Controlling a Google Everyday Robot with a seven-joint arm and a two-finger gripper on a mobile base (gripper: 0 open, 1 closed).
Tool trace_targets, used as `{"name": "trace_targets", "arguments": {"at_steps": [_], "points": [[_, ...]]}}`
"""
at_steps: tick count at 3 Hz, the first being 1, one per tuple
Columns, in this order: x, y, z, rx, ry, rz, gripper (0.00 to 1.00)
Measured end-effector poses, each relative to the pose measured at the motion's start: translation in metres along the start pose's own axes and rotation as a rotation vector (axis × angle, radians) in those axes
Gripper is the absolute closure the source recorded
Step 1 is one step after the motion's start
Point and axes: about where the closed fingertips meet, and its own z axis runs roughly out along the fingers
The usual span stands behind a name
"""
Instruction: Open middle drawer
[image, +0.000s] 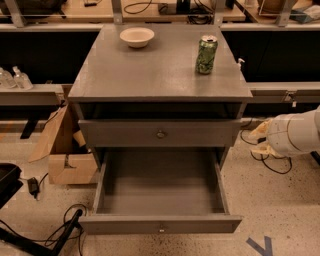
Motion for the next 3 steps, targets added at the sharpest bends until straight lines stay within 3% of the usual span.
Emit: {"name": "trace_targets", "arguments": {"at_steps": [1,3], "points": [[-0.0013,-0.0003,0.0000,0.000,-0.001,-0.002,0.04],[-0.0020,-0.0004,0.0000,0.000,-0.001,-0.003,0.00]]}}
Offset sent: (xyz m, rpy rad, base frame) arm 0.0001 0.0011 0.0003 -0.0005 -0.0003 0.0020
